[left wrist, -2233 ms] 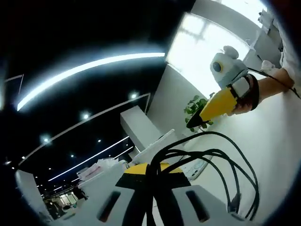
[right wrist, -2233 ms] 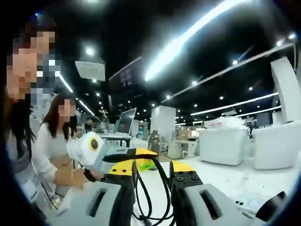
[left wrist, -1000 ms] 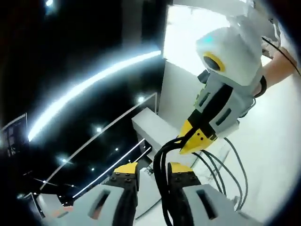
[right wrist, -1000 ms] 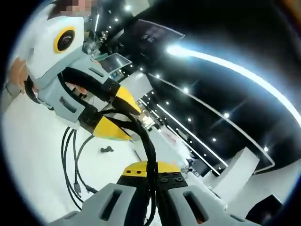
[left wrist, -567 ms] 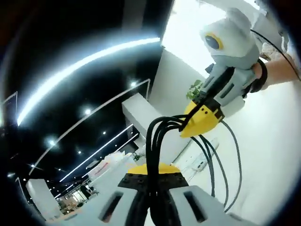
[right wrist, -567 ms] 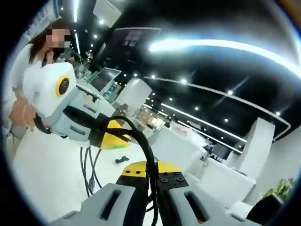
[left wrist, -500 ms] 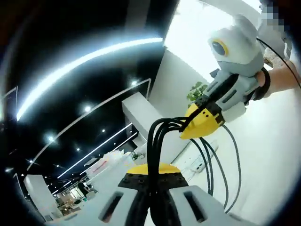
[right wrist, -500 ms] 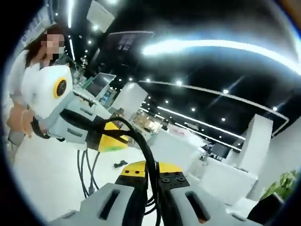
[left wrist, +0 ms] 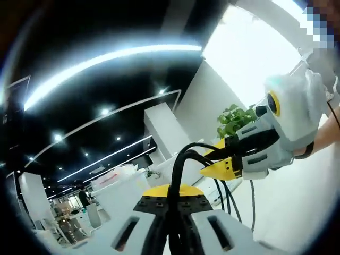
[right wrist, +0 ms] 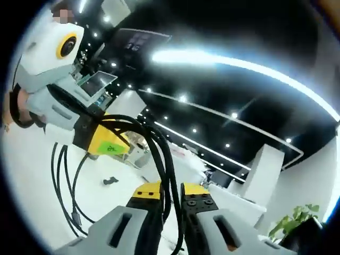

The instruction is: Coil the Type-C to USB data cable on the desktop and secure it with Velcro straps.

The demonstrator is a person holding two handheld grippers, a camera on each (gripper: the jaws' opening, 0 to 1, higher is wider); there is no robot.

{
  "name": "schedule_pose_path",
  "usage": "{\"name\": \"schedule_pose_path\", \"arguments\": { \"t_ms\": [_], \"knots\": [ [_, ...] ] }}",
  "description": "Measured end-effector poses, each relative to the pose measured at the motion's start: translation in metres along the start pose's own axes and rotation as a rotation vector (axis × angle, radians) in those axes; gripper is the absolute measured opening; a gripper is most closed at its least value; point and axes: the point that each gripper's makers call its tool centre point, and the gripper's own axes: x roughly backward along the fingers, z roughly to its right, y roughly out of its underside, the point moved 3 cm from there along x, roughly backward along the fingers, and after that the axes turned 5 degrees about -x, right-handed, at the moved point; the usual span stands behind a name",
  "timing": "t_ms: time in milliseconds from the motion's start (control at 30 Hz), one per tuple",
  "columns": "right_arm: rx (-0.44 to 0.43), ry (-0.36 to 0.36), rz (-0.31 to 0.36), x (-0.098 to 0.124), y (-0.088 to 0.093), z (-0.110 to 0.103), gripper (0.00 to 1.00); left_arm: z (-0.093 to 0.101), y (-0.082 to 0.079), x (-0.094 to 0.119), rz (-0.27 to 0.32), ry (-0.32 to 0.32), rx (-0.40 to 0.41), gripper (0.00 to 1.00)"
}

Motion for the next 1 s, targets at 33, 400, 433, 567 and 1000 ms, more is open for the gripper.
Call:
{"name": "schedule_pose_path", "arguments": {
  "t_ms": [33,400,433,567,1000],
  "knots": [
    [-0.001,-0.003,-0.003,-0.001,0.001,0.001,0.05,0.003,0.000,0.001,-0.003,0.020,0.021,0.04],
    [0.052,-0.084,-0.088,0.003,0.006,0.000,0.01,-0.005,0.011,0.001,-0.021,-0.025,-0.100,0.04],
    [0.044,-0.102,-0.105,0.005,0.007,-0.002,0.01,-0.007,0.013,0.001,-0.022,-0.034,-0.124,0.04],
    [-0.077,-0.183,-0.143,0.013,0.009,-0.011,0.01,-0.012,0.018,0.001,-0.020,-0.052,-0.171,0.04],
    [-0.547,-0.452,-0.166,0.023,0.014,-0.030,0.01,-0.017,0.015,0.008,0.015,-0.041,-0.325,0.05]
  ]
}}
